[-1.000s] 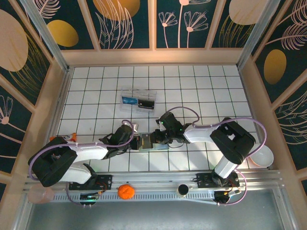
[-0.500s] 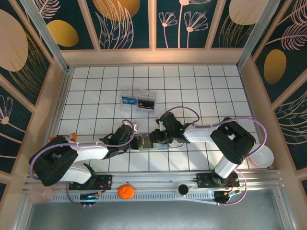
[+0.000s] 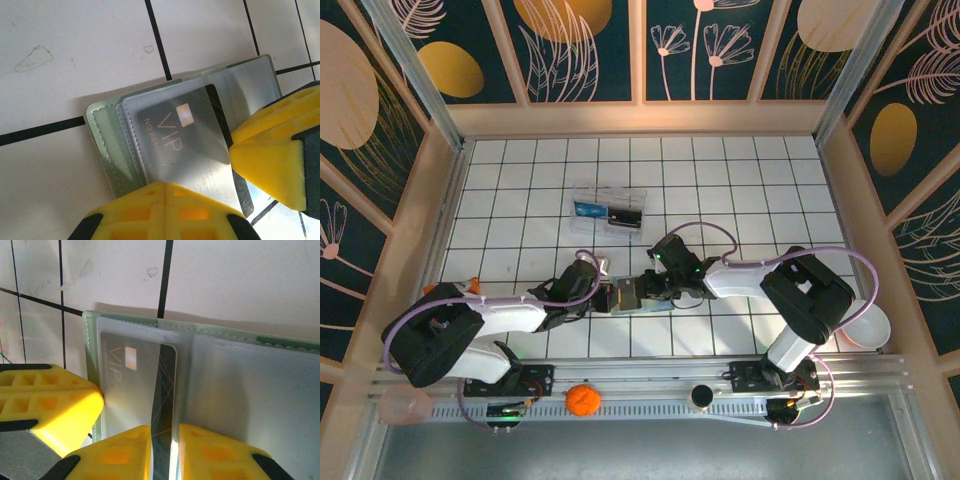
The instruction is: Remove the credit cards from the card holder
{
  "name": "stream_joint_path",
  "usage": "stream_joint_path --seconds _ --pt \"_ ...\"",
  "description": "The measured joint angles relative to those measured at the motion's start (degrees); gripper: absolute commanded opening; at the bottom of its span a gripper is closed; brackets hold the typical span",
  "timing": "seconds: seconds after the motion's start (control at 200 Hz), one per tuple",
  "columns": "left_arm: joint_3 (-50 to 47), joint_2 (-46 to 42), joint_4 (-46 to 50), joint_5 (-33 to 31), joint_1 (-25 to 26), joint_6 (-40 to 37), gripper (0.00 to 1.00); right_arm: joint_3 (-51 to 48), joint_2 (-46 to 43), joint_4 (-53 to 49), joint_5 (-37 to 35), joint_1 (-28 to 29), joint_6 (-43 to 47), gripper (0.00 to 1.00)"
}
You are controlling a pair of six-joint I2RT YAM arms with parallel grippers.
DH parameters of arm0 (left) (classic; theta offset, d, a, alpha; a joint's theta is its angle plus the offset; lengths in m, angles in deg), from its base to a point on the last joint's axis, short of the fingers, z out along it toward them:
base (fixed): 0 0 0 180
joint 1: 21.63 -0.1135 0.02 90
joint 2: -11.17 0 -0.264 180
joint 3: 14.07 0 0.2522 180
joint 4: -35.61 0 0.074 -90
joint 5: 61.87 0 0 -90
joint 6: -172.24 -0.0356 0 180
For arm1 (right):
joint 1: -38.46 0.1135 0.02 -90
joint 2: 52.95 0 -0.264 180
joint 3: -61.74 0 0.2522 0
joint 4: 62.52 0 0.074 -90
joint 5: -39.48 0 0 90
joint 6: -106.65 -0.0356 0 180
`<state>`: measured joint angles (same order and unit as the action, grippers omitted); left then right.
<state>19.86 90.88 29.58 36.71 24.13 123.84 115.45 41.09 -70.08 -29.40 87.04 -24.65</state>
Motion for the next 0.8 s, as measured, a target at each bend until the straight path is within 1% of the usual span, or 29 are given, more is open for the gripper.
stream_joint_path --seconds 0.185,0.335,0.44,0.646,0.801 --pt "0.0 0.1 -0.1 0.0 0.0 0.0 0.0 -1.3 0.0 1.8 0.4 -0.2 -1.2 0.0" --pt "0.0 0.1 -0.1 0.0 0.0 0.0 0.0 -1.8 -1.0 1.9 -0.1 -0.2 -1.5 0.0" --pt "0.1 0.1 -0.1 0.0 0.0 0.0 0.0 -2.4 -3.3 0.8 -0.9 -0.2 -1.5 0.0" --pt "0.3 0.1 0.5 0.0 0.0 0.0 0.0 -2.4 -9.0 -5.4 -4.9 -0.1 -1.1 0.0" --pt "1.0 0.1 1.4 0.0 0.0 -0.5 0.0 -1.7 -11.7 -11.7 -8.3 0.0 -0.3 0.0"
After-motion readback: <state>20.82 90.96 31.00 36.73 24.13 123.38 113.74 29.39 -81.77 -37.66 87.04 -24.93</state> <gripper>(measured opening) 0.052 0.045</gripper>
